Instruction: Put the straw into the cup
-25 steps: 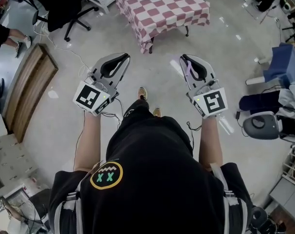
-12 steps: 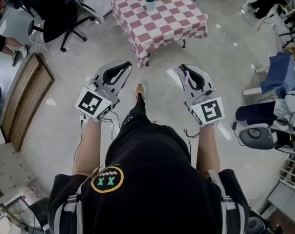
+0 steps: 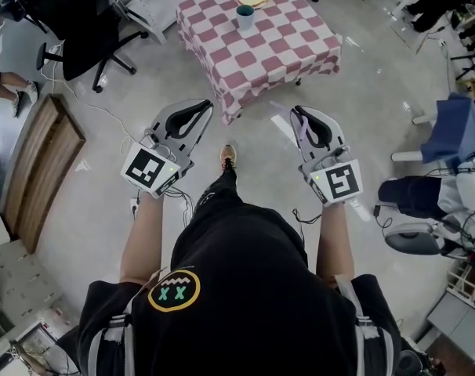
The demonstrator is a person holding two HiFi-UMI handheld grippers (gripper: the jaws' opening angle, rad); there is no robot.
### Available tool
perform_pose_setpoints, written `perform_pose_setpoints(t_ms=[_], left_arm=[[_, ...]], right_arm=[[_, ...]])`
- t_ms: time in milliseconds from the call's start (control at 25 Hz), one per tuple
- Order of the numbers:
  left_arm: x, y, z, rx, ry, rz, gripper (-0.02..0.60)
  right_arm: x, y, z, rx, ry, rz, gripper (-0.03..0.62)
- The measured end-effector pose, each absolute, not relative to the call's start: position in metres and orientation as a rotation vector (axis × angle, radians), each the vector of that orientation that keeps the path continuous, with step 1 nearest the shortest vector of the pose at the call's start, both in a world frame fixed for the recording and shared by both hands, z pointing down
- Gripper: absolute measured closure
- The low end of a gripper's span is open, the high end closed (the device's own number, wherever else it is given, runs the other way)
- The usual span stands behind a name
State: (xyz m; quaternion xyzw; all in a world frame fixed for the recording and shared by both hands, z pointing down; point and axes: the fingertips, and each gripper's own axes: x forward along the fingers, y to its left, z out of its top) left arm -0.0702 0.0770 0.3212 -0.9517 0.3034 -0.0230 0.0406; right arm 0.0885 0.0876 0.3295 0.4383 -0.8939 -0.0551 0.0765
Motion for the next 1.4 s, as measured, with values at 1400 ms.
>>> perform_pose_setpoints(t_ms=[1400], left_arm=[[-0.089,-0.193,0.327,-2.927,0.762,-0.009,0.546]], right_arm=[[0.042,-0.174,0.333,1.364,-2.592,-0.188,0.546]])
